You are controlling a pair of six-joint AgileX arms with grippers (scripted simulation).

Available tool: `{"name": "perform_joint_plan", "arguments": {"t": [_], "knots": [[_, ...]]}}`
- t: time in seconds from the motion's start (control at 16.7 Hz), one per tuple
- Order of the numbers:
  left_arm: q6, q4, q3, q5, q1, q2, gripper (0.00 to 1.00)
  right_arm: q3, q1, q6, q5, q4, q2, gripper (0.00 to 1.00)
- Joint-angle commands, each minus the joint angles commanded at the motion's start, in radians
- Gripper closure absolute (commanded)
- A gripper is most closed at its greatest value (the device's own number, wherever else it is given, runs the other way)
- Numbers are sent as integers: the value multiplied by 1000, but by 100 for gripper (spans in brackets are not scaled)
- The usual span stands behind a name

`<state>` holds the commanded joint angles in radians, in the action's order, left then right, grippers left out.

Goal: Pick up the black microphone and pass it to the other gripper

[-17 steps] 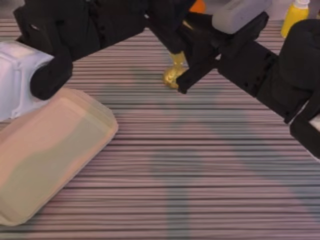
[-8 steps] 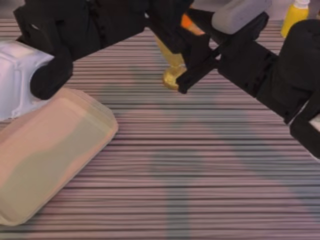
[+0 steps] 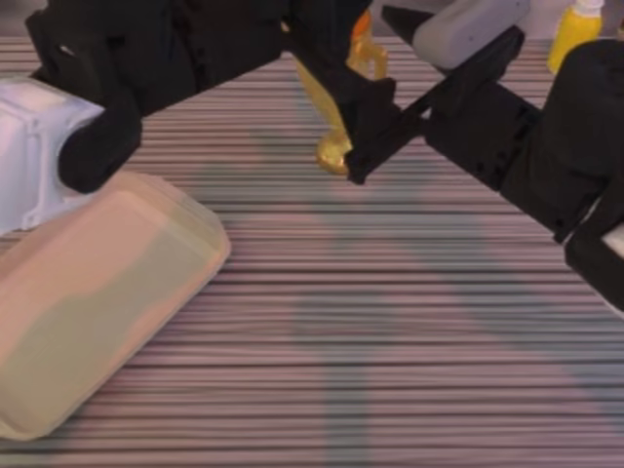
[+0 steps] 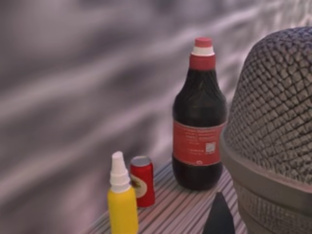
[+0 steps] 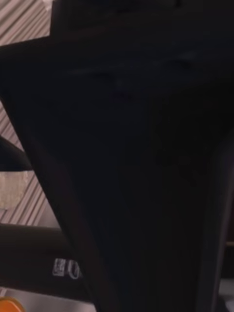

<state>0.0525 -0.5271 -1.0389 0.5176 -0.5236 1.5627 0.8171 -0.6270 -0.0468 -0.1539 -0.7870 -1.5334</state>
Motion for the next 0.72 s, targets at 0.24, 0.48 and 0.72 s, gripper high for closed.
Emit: {"name": "perform_joint_plan", "arguments": {"t": [0.24, 0.48, 0.72], "knots": [[6, 2, -8, -8, 0, -7, 100, -8, 6, 5, 7, 1, -9, 0], [4, 6, 14, 32, 44, -27, 100, -77, 19, 5, -3, 13, 67, 0], [3, 7, 53, 107, 134, -72, 100, -214, 36, 3, -31, 36, 235, 0]]}}
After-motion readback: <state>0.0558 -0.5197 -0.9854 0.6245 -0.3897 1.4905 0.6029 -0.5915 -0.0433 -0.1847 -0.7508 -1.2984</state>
